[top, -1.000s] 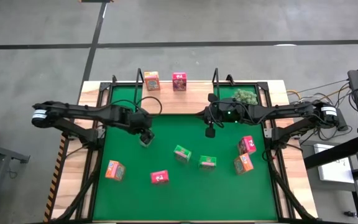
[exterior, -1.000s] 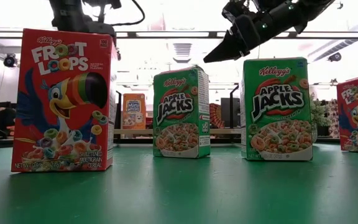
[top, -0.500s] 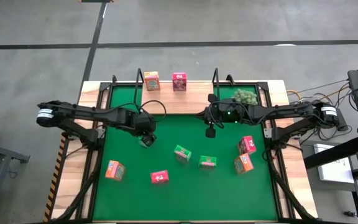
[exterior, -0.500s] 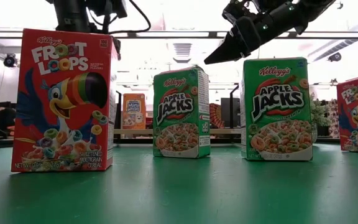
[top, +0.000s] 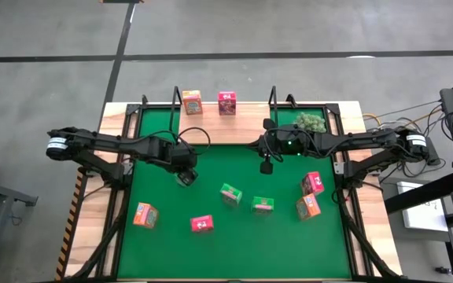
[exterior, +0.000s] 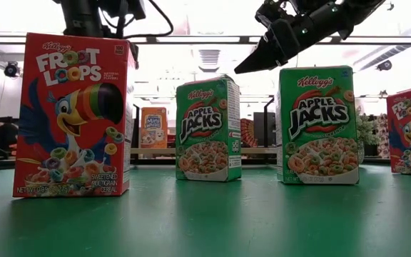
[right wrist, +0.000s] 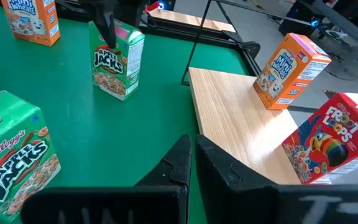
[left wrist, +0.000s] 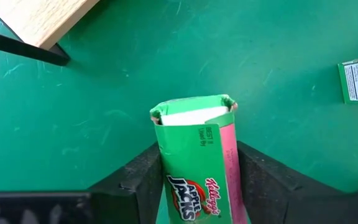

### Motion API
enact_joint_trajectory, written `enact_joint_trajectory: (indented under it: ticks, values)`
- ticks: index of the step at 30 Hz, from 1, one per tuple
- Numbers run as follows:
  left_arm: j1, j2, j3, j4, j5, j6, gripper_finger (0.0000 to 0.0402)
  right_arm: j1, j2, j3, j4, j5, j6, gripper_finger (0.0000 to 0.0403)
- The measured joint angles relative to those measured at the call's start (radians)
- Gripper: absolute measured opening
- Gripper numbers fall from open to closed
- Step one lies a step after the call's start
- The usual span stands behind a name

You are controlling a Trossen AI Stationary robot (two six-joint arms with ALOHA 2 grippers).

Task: Stack cereal on shelf
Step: Put the top green cereal box on the shelf

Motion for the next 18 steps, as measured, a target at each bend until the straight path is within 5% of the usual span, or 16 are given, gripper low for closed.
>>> enact_joint_trajectory:
  ticks: [18]
  values:
    - [0.0,-0.005,0.162,-0.01,0.01,0.208,0.0146,0.0,-0.008,0.0,-0.003,0.002,-0.017,0.0012]
